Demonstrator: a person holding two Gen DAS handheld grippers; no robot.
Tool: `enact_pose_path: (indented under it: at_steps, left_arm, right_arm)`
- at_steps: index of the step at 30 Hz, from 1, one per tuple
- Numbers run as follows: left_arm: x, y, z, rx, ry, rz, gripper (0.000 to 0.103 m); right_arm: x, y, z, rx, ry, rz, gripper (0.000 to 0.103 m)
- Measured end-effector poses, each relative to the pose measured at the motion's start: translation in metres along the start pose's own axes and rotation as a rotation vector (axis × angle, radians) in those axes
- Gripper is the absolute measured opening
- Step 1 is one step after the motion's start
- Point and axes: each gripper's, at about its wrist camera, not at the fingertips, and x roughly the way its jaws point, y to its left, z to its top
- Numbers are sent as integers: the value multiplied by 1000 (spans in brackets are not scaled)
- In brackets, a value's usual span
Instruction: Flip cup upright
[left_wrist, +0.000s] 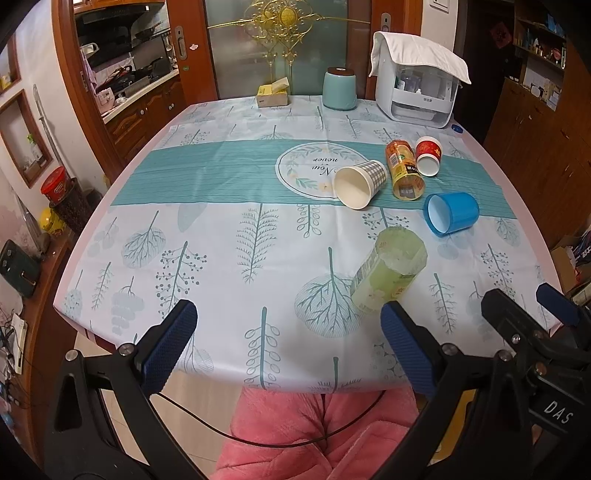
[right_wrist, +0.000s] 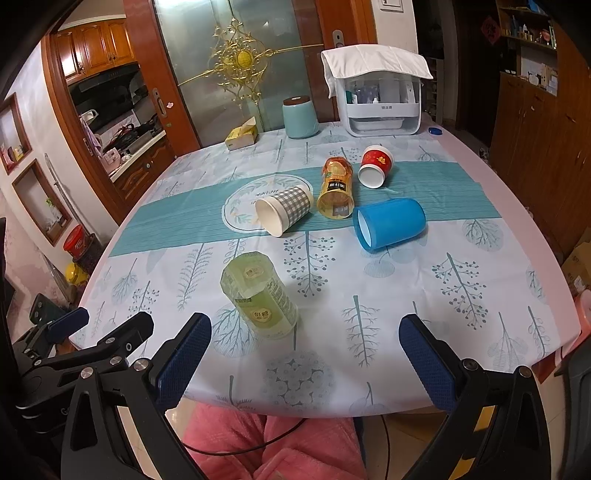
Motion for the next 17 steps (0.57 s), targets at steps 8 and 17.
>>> enact_pose_path:
  at_steps: [8, 17]
  left_arm:
    - [-1, 1, -4, -6, 1, -3, 99]
    - [-5, 2, -8, -15, -2, -13, 99]
  right_arm:
    - [0, 0, 0, -5, -2, 0, 103]
    - [-3, 0, -3, -7, -1, 21, 103]
